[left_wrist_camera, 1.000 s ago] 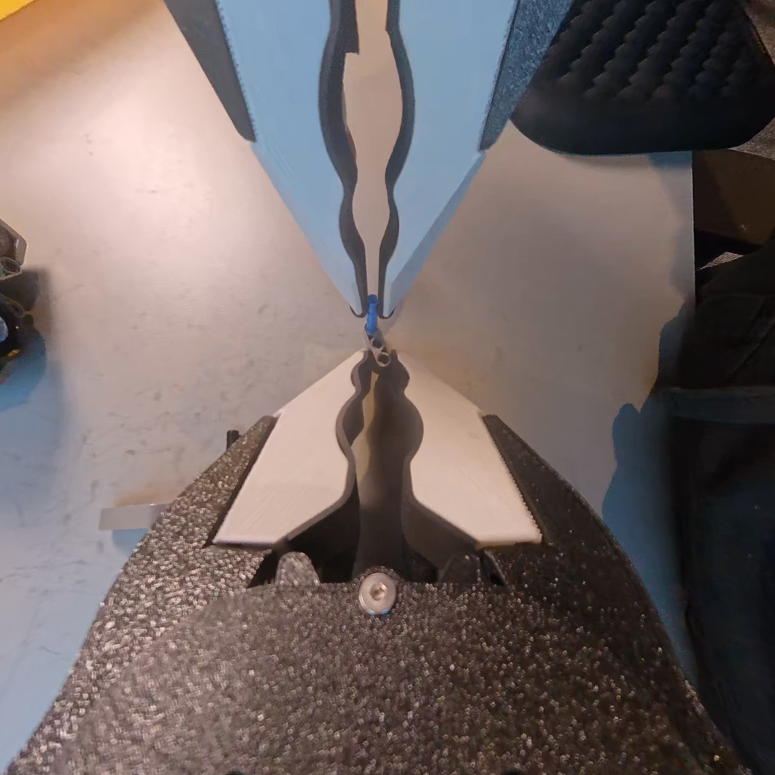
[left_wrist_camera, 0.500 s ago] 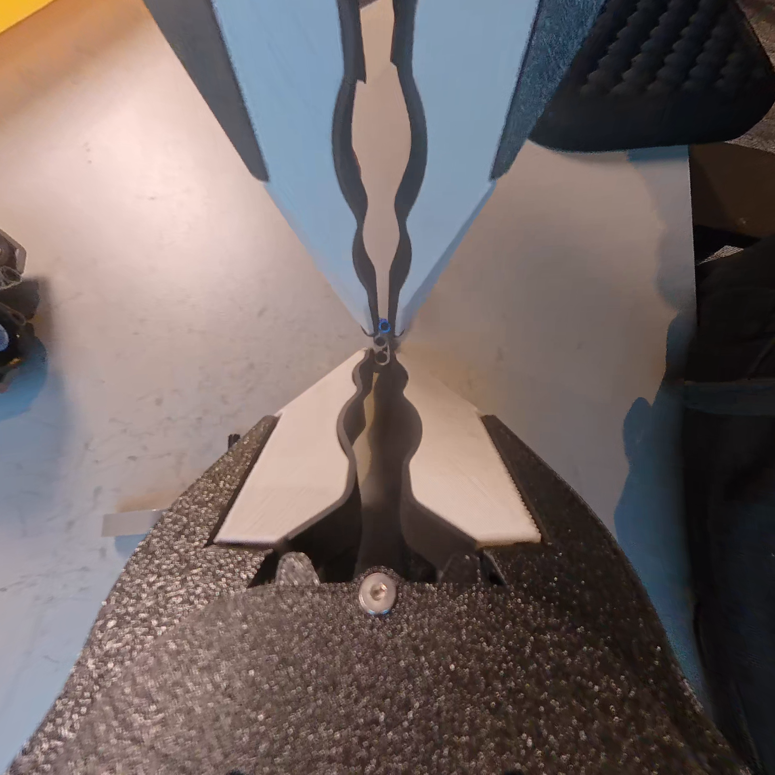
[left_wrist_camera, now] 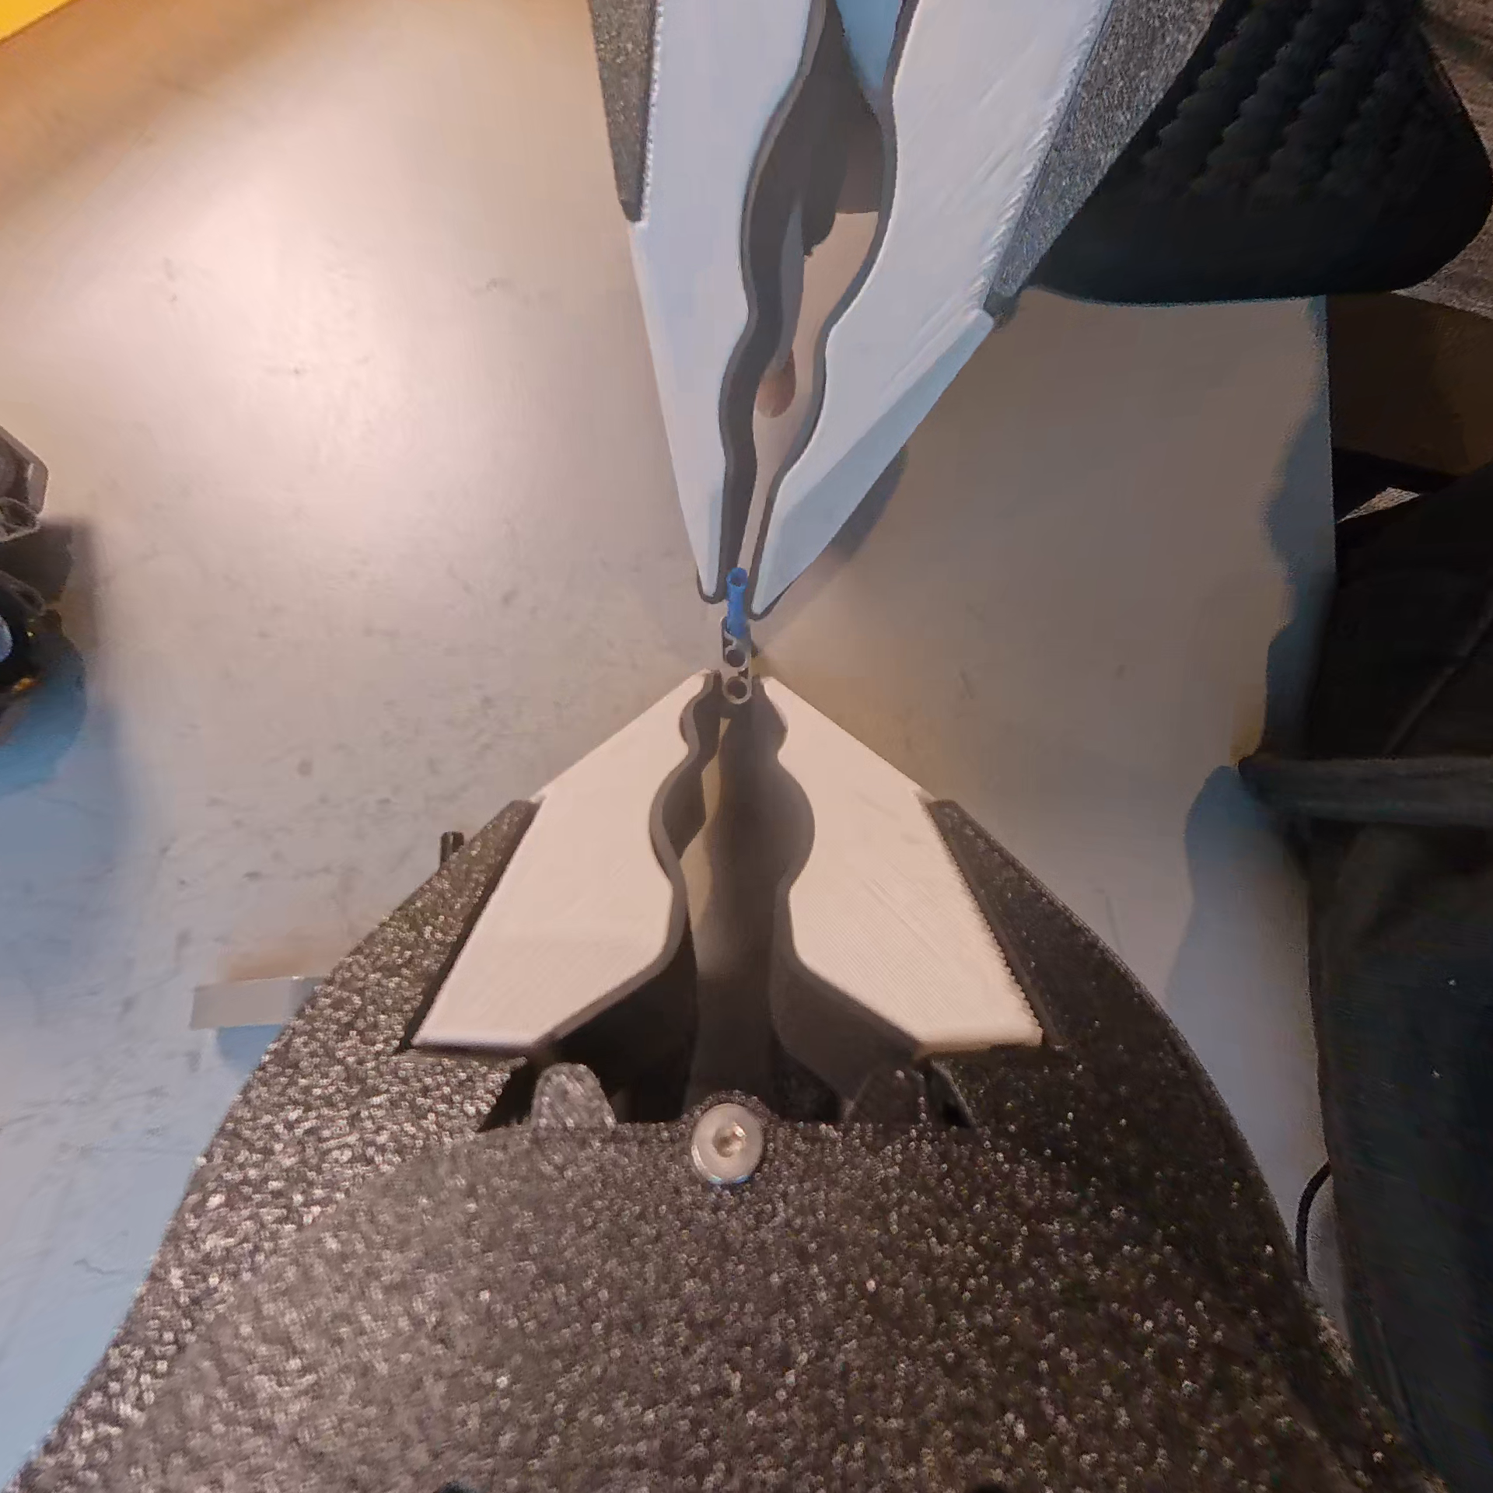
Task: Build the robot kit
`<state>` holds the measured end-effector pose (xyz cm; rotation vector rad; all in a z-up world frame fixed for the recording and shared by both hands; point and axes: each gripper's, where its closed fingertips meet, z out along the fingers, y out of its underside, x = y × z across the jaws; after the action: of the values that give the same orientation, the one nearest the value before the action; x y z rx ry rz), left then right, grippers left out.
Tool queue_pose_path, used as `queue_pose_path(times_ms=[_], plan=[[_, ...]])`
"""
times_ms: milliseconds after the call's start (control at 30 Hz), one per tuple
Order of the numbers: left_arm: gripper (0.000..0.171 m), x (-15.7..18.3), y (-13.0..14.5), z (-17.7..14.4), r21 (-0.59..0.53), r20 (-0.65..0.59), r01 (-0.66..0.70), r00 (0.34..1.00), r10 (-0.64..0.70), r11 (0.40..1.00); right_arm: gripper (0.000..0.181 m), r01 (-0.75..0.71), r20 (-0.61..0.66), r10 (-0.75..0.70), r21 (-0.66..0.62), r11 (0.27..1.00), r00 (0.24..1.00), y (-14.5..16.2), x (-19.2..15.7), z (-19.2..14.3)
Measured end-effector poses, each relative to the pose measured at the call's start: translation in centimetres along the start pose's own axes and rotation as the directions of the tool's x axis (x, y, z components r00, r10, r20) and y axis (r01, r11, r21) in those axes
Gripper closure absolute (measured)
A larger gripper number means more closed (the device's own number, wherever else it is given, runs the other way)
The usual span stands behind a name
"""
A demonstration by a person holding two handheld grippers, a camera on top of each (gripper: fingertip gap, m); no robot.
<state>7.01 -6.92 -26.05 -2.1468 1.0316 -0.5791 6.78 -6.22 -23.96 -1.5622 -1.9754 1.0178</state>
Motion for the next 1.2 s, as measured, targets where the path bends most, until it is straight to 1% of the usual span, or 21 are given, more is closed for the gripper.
queue_pose_path(times_ms=[100, 167, 367, 467, 567, 633, 667, 733, 800, 867, 1000, 1133, 1200], plan=[[0.166, 0.01, 0.01, 0.00, 0.000, 0.004, -0.005, 1.000, 0.005, 1.000, 0.179, -0.001, -0.036, 0.002, 0.014, 1.000, 0.999, -0.01, 0.12, 0.00], [0.165, 0.01, 0.01, 0.00, 0.000, 0.003, -0.004, 1.000, 0.004, 1.000, 0.179, 0.051, -0.066, -0.050, 0.004, 0.999, 0.997, -0.03, 0.09, -0.01], [0.165, -0.03, 0.03, -0.04, 0.000, -0.001, -0.001, 1.000, 0.001, 1.000, 0.179, 0.082, -0.086, -0.080, 0.023, 0.996, 0.993, -0.04, 0.03, -0.04], [0.165, -0.07, 0.02, -0.03, 0.000, 0.001, 0.002, 1.000, -0.002, 1.000, 0.179, -0.020, -0.069, 0.024, 0.059, 0.998, 0.997, -0.09, 0.10, 0.02], [0.166, -0.10, 0.01, -0.03, 0.000, -0.001, 0.010, 1.000, -0.010, 1.000, 0.179, -0.076, -0.091, 0.083, 0.079, 0.994, 0.992, -0.15, 0.17, 0.08], [0.166, -0.10, 0.02, -0.04, 0.000, -0.003, 0.013, 1.000, -0.013, 1.000, 0.179, -0.152, -0.088, 0.160, 0.093, 0.984, 0.983, -0.22, 0.34, 0.16], [0.166, -0.10, 0.01, -0.03, 0.000, -0.006, 0.016, 1.000, -0.016, 1.000, 0.179, -0.172, -0.092, 0.180, 0.092, 0.981, 0.979, -0.27, 0.41, 0.26], [0.166, -0.10, 0.02, -0.04, 0.000, -0.010, 0.020, 1.000, -0.020, 1.000, 0.179, -0.165, -0.110, 0.174, 0.089, 0.982, 0.979, -0.29, 0.42, 0.36], [0.166, -0.12, 0.02, -0.05, 0.000, -0.010, 0.024, 1.000, -0.024, 1.000, 0.179, -0.182, -0.095, 0.192, 0.100, 0.978, 0.977, -0.21, 0.38, 0.15], [0.166, -0.13, 0.06, -0.08, 0.000, -0.011, 0.025, 1.000, -0.025, 1.000, 0.179, -0.148, -0.100, 0.157, 0.093, 0.985, 0.982, -0.14, 0.19, 0.03], [0.165, -0.10, 0.08, -0.11, 0.000, -0.014, 0.021, 1.000, -0.021, 1.000, 0.179, 0.027, -0.142, -0.026, 0.009, 1.000, 0.990, 0.01, 0.01, -0.08], [0.165, -0.10, 0.09, -0.11, 0.000, -0.017, 0.011, 1.000, -0.011, 1.000, 0.179, 0.074, -0.129, -0.070, 0.030, 0.997, 0.989, -0.31, -0.07, 0.55], [0.166, -0.10, 0.09, -0.13, 0.000, -0.021, 0.014, 1.000, -0.014, 1.000, 0.179, 0.065, -0.105, -0.060, 0.040, 0.997, 0.993, -0.39, 0.04, 0.53]])
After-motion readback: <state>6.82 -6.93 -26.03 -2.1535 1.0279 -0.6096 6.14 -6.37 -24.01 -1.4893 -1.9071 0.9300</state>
